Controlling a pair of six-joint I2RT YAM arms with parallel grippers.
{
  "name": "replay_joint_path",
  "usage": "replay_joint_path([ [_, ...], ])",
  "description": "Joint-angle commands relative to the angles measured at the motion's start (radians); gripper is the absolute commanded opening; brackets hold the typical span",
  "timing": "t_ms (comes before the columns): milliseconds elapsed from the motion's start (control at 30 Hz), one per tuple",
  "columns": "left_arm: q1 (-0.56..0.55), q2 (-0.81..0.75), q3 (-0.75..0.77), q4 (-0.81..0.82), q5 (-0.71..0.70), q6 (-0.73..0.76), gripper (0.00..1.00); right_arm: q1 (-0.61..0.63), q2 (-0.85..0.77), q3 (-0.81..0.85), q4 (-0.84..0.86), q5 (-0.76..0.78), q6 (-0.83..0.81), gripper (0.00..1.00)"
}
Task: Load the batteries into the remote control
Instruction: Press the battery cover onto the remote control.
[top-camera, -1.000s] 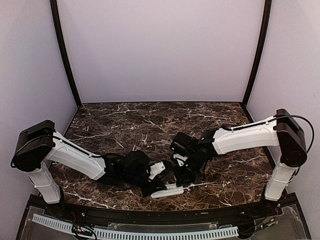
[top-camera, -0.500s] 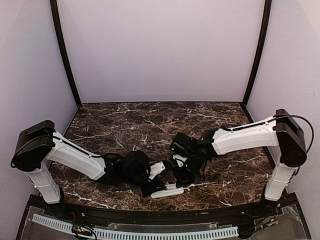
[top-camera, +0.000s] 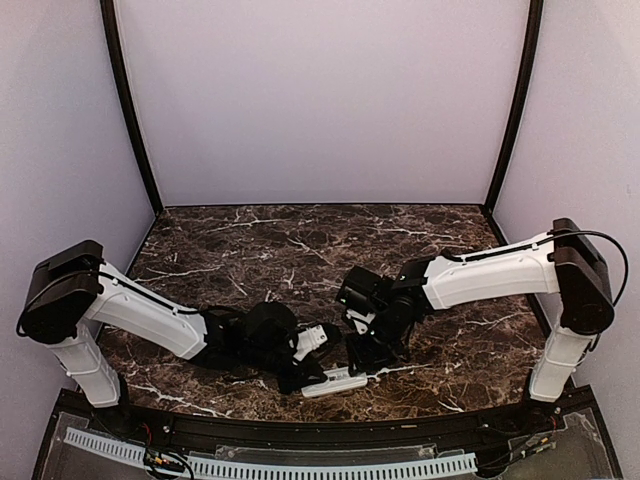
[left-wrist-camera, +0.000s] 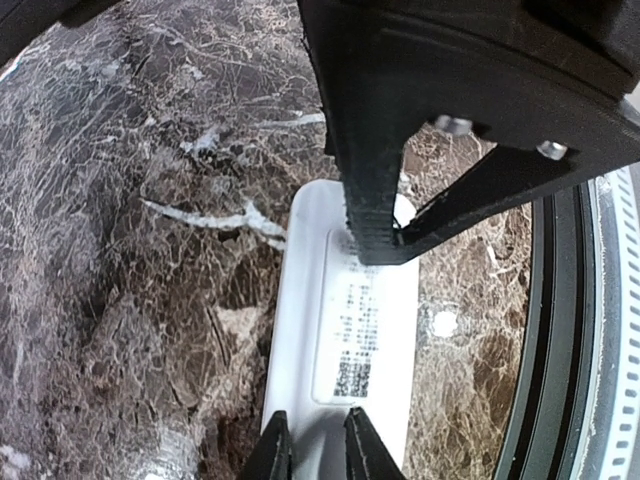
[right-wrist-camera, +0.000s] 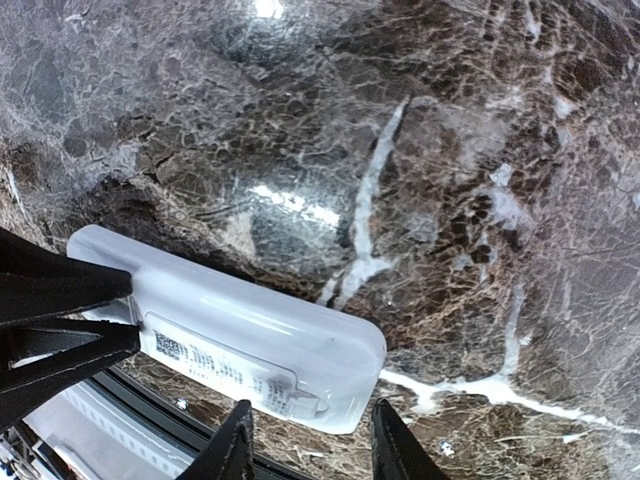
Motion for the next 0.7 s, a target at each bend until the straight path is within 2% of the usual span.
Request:
replay_joint_path([
  [0,-0.009,-0.027,-0.014,-0.113,0.009,0.024,0.2,0.007,0.007,0.003,-0.001,0.019,-0.005,0.39],
  [133,-0.009,-0.056,-0.01,-0.115,0.012,0.033,0.26,0.005,0.027,0.001,0.016,0.014,-0.014,0.36],
  [467,-0.016,-0.065,-0.004,-0.129,0.006,0.063,0.51,-0.001,0.051,-0.017,0.043,-0.012,-0.038,0.32],
  [667,-0.031,-0.03,0.021,-0.134,-0.015,0.123,0.58,-0.006,0.047,-0.047,0.072,-0.03,-0.037,0.22],
])
